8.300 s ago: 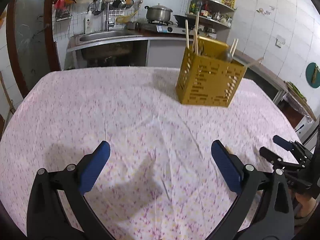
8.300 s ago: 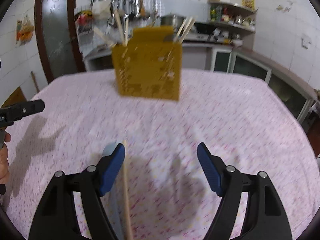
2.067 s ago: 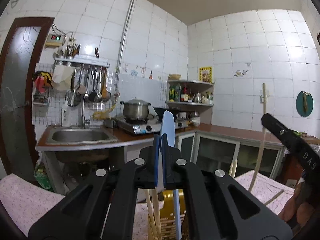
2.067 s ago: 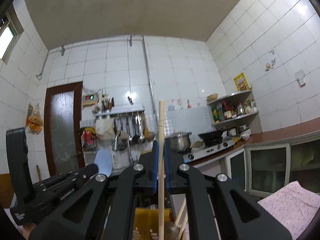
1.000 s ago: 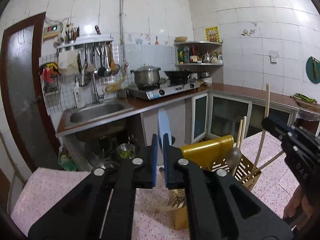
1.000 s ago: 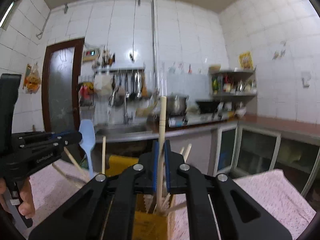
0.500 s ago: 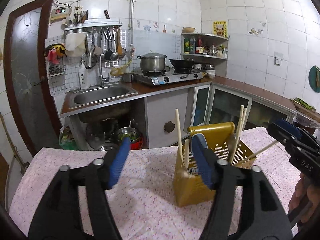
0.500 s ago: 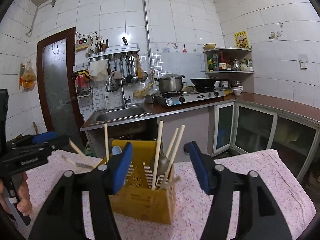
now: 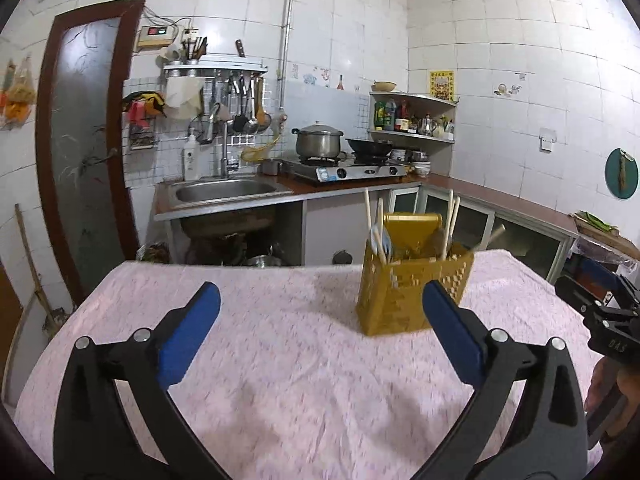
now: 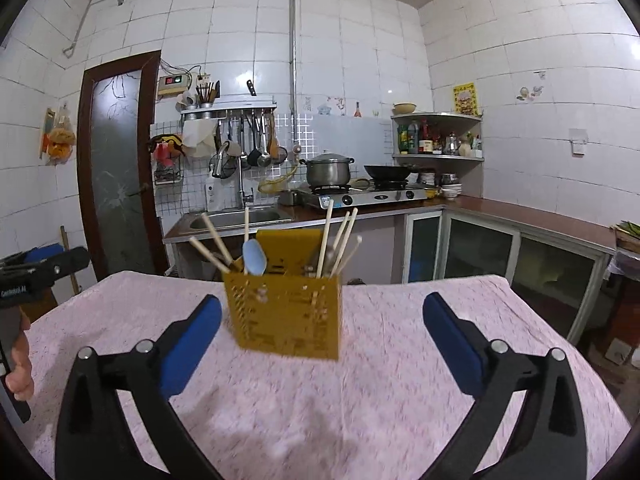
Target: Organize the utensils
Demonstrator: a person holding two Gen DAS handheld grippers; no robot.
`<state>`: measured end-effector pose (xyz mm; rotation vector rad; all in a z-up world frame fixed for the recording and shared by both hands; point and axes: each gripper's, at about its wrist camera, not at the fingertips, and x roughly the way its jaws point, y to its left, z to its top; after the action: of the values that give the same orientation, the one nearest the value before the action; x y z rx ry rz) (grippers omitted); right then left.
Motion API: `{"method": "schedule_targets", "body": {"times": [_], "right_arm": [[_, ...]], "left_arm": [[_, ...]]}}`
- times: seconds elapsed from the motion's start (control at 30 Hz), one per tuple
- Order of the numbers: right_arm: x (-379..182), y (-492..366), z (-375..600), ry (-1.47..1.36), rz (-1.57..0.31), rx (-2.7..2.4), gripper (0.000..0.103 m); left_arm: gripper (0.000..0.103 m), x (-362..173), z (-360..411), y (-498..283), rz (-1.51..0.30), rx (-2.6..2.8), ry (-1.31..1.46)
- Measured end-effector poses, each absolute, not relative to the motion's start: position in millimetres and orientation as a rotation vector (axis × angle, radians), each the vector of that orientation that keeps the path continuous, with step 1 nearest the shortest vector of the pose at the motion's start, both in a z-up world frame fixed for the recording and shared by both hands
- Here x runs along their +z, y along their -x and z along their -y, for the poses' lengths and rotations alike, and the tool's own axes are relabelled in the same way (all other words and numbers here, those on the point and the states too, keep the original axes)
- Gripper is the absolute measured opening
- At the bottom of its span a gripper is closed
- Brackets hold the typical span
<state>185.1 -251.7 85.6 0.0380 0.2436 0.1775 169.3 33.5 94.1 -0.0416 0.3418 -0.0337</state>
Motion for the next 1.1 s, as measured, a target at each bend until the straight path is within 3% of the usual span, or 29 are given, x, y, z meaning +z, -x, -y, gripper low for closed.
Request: {"method": "schedule_targets", "body": {"times": [0.47,1.1], "right_arm": [[39,-99,226,-0.057,-0.287,0.145,0.099],[22,-94,224,-0.029,-0.283,0.102,0.099]], "left_arm": [[0.098,35,-16,-64,-0.248,0.037,-0.018],[0.098,13,-19,-63,-0.245,0.030,-0.007]]}}
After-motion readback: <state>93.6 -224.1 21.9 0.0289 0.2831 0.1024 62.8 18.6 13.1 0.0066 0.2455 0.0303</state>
